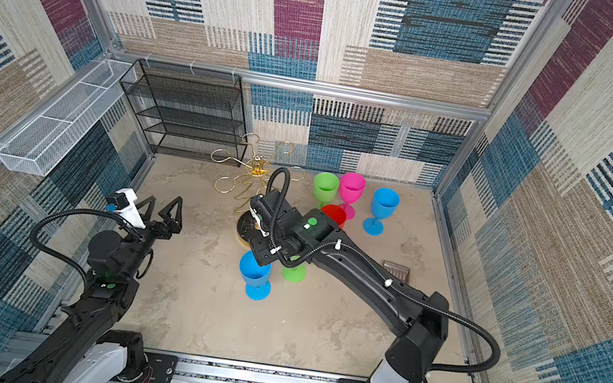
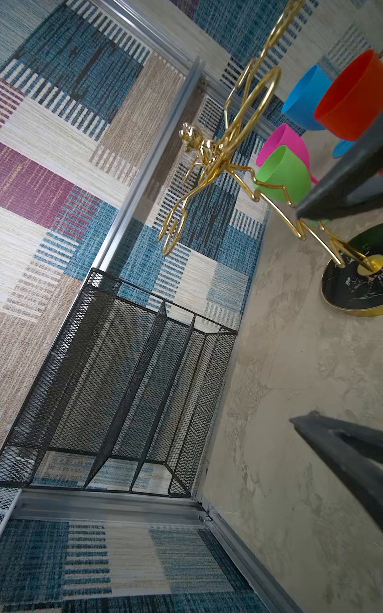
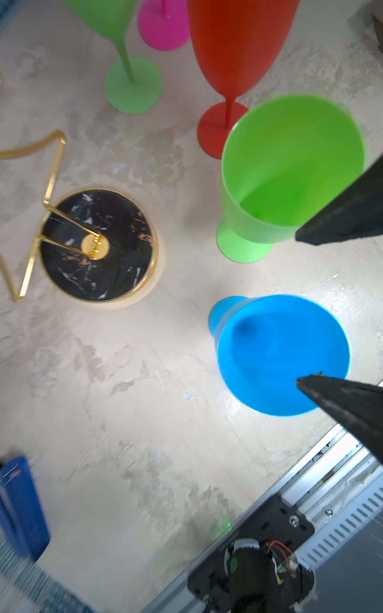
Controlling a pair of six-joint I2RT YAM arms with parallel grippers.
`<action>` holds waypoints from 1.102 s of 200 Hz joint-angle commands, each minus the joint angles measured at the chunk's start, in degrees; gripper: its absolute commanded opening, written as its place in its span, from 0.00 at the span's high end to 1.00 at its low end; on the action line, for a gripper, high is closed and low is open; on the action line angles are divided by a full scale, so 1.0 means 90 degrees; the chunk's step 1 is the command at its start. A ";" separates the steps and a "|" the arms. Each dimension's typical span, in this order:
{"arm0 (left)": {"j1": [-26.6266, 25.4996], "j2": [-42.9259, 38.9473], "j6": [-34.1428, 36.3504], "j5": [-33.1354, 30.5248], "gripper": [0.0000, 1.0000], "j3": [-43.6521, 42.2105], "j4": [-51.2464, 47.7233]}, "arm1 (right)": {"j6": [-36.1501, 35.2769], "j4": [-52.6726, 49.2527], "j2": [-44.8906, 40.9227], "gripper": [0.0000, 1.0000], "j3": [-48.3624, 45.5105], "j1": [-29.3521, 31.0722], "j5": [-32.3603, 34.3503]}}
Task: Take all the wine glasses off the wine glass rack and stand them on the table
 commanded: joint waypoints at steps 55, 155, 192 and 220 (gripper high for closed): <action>0.0025 0.0481 0.0673 -0.0651 0.03 -0.0006 0.0018 | -0.0502 0.4589 -0.3556 0.01 -0.3685 -0.2029 -0.0166; 0.0142 0.2484 0.2349 -0.0417 0.01 -0.0291 0.0753 | -0.0874 1.0338 -0.3645 0.01 -0.8334 -0.5570 0.0080; 0.0210 0.3575 0.2358 -0.0350 0.01 -0.0793 0.2581 | -0.1097 1.2553 -0.2393 0.01 -0.9018 -0.5823 -0.0230; 0.0308 0.5022 0.2340 -0.0020 0.01 -0.0766 0.3993 | -0.1375 1.4103 -0.1567 0.01 -0.9466 -0.5847 -0.0356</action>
